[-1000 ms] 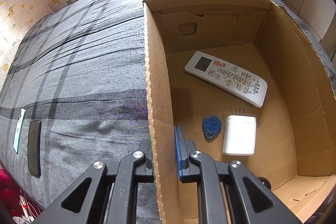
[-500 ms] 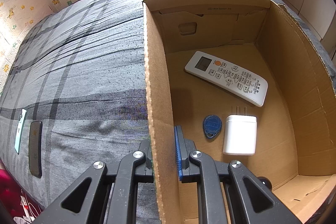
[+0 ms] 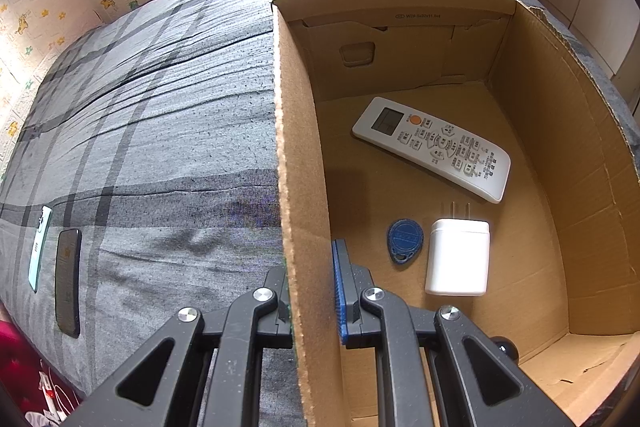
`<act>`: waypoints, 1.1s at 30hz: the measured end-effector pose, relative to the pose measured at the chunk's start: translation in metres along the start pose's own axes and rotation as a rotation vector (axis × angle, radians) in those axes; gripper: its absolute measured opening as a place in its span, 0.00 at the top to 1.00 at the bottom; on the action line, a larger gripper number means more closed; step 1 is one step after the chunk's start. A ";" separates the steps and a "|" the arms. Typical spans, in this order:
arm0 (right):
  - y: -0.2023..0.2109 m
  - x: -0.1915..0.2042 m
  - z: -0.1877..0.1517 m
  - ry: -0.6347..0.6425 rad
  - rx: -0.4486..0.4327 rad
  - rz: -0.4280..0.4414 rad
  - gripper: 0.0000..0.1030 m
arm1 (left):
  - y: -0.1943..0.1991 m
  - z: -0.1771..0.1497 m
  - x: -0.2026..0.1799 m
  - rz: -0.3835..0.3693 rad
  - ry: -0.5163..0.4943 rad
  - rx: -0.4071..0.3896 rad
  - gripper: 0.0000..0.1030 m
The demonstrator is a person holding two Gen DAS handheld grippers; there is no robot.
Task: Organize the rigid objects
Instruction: 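Move the right gripper back to the light-blue bottle, then grasp the light-blue bottle with the right gripper and lift it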
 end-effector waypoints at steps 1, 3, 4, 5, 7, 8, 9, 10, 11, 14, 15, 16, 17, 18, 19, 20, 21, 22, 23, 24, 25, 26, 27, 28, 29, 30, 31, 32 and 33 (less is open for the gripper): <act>-0.001 0.000 -0.002 0.002 0.003 0.001 0.10 | 0.000 0.000 0.000 0.001 -0.001 0.000 0.86; -0.004 0.000 -0.007 0.003 0.021 0.011 0.15 | 0.000 0.000 -0.001 0.004 -0.002 0.001 0.86; -0.007 0.001 -0.010 -0.001 0.034 0.017 0.24 | 0.000 0.000 -0.001 0.004 -0.001 0.000 0.86; -0.009 0.002 -0.012 -0.004 0.044 0.019 0.38 | 0.000 0.000 -0.001 0.003 0.001 0.000 0.86; -0.011 0.004 -0.016 -0.011 0.048 0.026 0.58 | 0.001 0.000 -0.001 0.003 0.002 -0.002 0.86; -0.010 0.005 -0.016 -0.007 0.044 0.034 0.72 | 0.001 0.000 -0.001 0.003 0.003 -0.002 0.86; -0.009 0.006 -0.017 0.004 0.039 0.034 0.73 | 0.001 0.000 -0.001 0.003 0.003 -0.002 0.86; -0.007 0.007 -0.017 0.014 0.031 0.029 0.73 | 0.000 0.000 -0.001 0.003 0.002 -0.001 0.86; -0.005 0.008 -0.017 0.022 0.030 0.025 0.73 | 0.001 0.000 -0.001 0.003 0.003 -0.001 0.86; -0.002 0.009 -0.015 0.023 0.026 0.024 0.73 | 0.000 0.000 -0.001 0.001 0.005 -0.003 0.86; -0.002 0.010 -0.015 0.022 0.025 0.025 0.73 | 0.000 -0.001 0.000 0.000 0.006 -0.004 0.86; 0.001 0.011 -0.014 0.021 0.024 0.023 0.74 | 0.000 -0.001 0.000 0.000 0.006 -0.004 0.86; 0.002 0.012 -0.014 0.023 0.024 0.023 0.74 | 0.000 -0.001 0.000 0.000 0.005 -0.003 0.86; 0.003 0.012 -0.013 0.026 0.023 0.017 0.74 | 0.000 -0.001 0.000 0.000 0.005 -0.003 0.86; 0.006 0.011 -0.009 0.032 0.022 0.009 0.74 | 0.000 -0.001 0.000 0.000 0.003 -0.002 0.86; 0.008 0.010 -0.007 0.038 0.018 0.004 0.74 | -0.001 -0.001 0.000 0.000 0.003 -0.001 0.86; 0.009 0.011 -0.004 0.040 0.015 0.004 0.74 | -0.001 -0.001 0.001 -0.002 0.005 -0.001 0.86; 0.012 0.014 -0.003 0.039 0.010 0.010 0.74 | 0.000 -0.001 0.000 -0.002 0.005 -0.001 0.86; 0.014 0.015 -0.001 0.039 0.006 0.013 0.74 | -0.001 -0.001 0.001 -0.002 0.005 -0.002 0.86; 0.017 0.017 0.001 0.040 -0.003 0.013 0.74 | -0.001 -0.001 0.001 -0.002 0.005 -0.002 0.86; 0.024 0.017 0.005 0.041 -0.013 0.013 0.74 | -0.001 -0.001 0.001 -0.003 0.006 -0.002 0.86; 0.028 0.019 0.007 0.045 -0.022 0.015 0.74 | -0.001 -0.001 0.001 -0.005 0.007 -0.002 0.86; 0.031 0.021 0.008 0.050 -0.027 0.016 0.74 | -0.001 -0.001 0.001 -0.005 0.006 -0.002 0.86; 0.035 0.023 0.010 0.054 -0.031 0.016 0.74 | -0.001 -0.001 0.001 -0.004 0.005 -0.002 0.86; 0.038 0.024 0.011 0.058 -0.034 0.017 0.74 | -0.001 0.000 0.001 -0.004 0.006 -0.001 0.86; 0.042 0.026 0.013 0.063 -0.038 0.017 0.74 | -0.001 0.000 0.001 -0.005 0.006 -0.001 0.86; 0.042 0.027 0.016 0.066 -0.043 0.017 0.74 | -0.001 0.000 0.001 -0.006 0.007 -0.001 0.86; 0.045 0.029 0.018 0.070 -0.047 0.018 0.74 | -0.001 0.000 0.001 -0.007 0.007 -0.001 0.86; 0.049 0.031 0.020 0.075 -0.052 0.018 0.74 | -0.001 0.000 0.001 -0.007 0.006 -0.001 0.86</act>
Point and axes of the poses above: each gripper's, at about its wrist camera, not at the fingertips, and y roughly against the way its jaws point, x to its left, z to its top, the point moved 10 cm from there along -y, roughly the way its jaws point, and after that the axes turned 14 degrees about z, right-handed, at the moved point
